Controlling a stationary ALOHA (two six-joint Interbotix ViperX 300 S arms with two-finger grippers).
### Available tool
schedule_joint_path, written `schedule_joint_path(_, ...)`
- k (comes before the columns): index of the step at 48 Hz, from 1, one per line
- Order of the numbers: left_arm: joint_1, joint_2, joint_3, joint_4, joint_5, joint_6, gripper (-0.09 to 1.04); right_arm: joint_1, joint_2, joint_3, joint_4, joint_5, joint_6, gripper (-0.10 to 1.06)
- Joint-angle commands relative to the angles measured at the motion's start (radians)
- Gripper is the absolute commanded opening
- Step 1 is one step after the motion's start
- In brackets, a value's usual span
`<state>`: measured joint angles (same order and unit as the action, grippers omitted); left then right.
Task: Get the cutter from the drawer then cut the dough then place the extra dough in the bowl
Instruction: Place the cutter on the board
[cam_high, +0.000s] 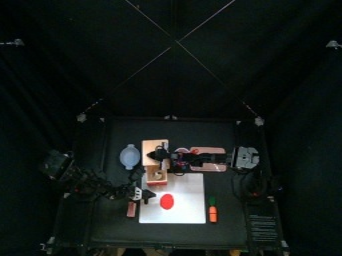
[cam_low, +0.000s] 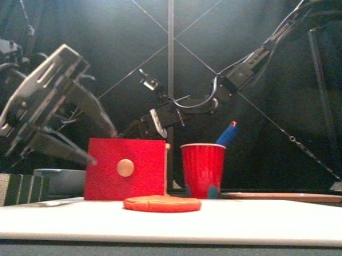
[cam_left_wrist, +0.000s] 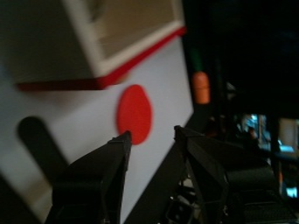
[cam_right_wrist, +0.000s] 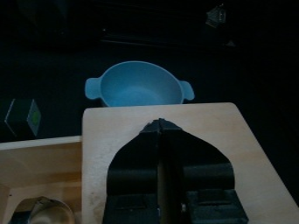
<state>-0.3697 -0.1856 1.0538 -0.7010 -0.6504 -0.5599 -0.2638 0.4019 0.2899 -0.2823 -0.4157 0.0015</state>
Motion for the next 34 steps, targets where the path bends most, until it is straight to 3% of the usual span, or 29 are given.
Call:
schedule_joint_path(1, 0.058, -0.087, 0.015, 0.163, -0.044, 0.156, 0.81, 0.026, -0.057, -0.005, -0.003, 0.017, 0.005, 0.03)
schedule_joint_path(11, 0.150, -0.202, 0.075, 0.298, -0.086, 0.419, 0.81, 0.071, -0.129, 0.000, 0.032, 0.071, 0.009, 0.03)
schedule_joint_path(22, 0.230, -0.314, 0.129, 0.305, -0.092, 0.512, 0.81, 0.092, -0.238, 0.009, 0.097, 0.187, 0.008, 0.06)
schedule_joint_path(29, 0.267, -0.362, 0.156, 0.342, -0.094, 0.545, 0.81, 0.109, -0.290, 0.029, 0.100, 0.362, 0.008, 0.26)
schedule_joint_path(34, 0.291, -0.394, 0.164, 0.377, -0.094, 0.572, 0.81, 0.135, -0.298, 0.026, 0.101, 0.508, 0.008, 0.51)
